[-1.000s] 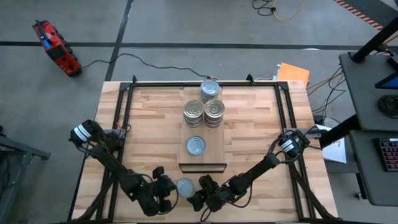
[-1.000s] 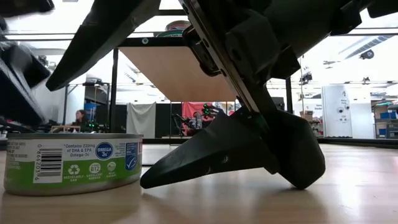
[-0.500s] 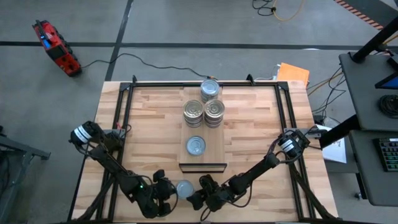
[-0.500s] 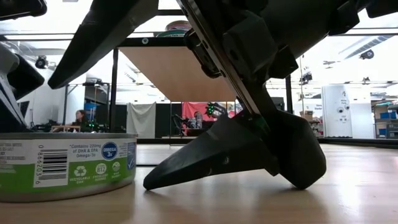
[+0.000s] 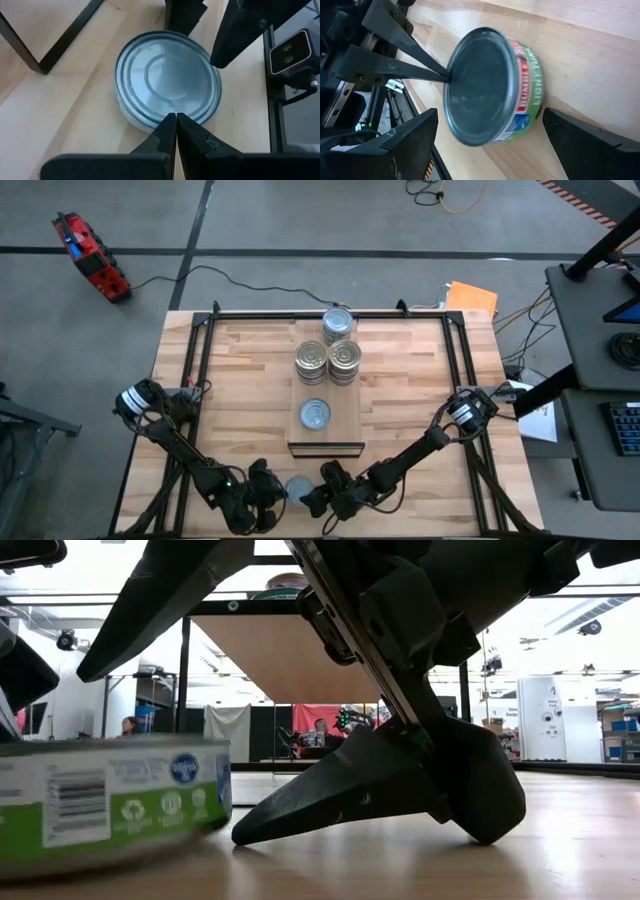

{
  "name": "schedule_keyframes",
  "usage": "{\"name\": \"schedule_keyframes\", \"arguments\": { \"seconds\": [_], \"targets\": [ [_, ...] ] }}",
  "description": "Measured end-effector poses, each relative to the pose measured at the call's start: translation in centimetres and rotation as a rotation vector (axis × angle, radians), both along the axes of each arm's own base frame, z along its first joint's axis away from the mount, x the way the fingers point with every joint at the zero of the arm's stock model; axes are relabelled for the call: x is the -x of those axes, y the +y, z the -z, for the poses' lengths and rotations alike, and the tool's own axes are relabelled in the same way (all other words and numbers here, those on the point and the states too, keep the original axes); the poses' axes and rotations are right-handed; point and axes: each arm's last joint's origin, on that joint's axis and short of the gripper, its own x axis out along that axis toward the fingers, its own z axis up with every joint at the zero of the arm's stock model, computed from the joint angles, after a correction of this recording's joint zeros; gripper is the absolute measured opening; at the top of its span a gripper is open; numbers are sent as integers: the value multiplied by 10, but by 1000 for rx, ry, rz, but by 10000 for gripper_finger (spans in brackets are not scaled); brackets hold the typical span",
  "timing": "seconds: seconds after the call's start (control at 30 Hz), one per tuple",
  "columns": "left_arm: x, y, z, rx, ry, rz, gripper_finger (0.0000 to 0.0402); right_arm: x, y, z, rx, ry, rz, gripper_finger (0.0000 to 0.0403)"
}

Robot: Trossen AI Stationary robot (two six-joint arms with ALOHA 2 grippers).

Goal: Stack canned seafood by type on shelf
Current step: Stack the green tuna can on top of the green tuna can on the shelf

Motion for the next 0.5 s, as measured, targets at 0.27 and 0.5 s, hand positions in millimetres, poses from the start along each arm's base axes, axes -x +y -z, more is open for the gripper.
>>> {"name": "schedule_keyframes", "arguments": {
  "seconds": [0.27,0.5],
  "targets": [
    [4,2,14,-19,81,9,0,0,0,0,4,3,-1,354],
    [3,0,13,1,79,18,0,0,0,-1,29,-3,-31,354]
  ]
}}
